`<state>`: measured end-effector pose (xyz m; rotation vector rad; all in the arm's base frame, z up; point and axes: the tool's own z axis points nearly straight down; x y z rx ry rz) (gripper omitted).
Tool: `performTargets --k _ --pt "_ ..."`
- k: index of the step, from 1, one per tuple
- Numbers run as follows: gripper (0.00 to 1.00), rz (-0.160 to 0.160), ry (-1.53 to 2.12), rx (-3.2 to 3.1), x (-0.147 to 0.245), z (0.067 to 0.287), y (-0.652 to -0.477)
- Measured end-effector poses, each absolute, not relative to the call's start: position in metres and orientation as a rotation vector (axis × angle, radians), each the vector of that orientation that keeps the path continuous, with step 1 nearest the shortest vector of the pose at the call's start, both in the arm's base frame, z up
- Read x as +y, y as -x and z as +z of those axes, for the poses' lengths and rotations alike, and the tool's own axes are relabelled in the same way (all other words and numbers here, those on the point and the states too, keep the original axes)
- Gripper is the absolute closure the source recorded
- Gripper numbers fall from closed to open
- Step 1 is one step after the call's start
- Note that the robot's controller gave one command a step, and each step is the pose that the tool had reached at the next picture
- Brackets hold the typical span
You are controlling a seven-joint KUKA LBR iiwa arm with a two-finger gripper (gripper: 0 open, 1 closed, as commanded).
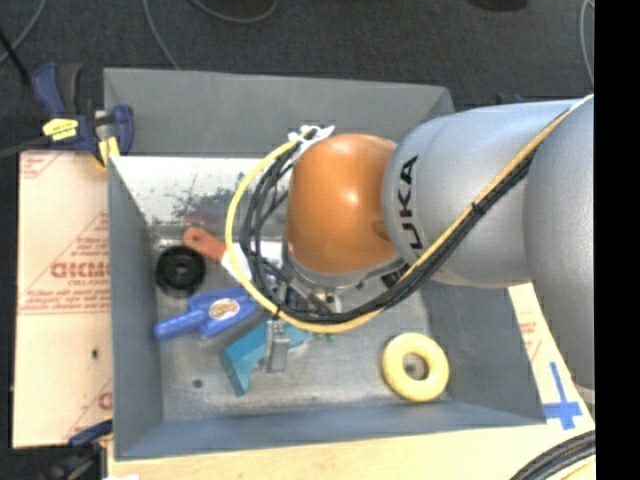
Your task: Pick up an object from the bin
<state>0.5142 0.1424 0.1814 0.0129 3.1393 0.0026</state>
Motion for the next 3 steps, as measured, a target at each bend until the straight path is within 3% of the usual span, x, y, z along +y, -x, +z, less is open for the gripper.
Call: performTargets --k 1,3 --pt "0.00 0.003 -0.013 3.139 0.142 0.181 -0.514" --pt "0.00 0.004 -0.031 3.137 0.127 0.092 -0.528"
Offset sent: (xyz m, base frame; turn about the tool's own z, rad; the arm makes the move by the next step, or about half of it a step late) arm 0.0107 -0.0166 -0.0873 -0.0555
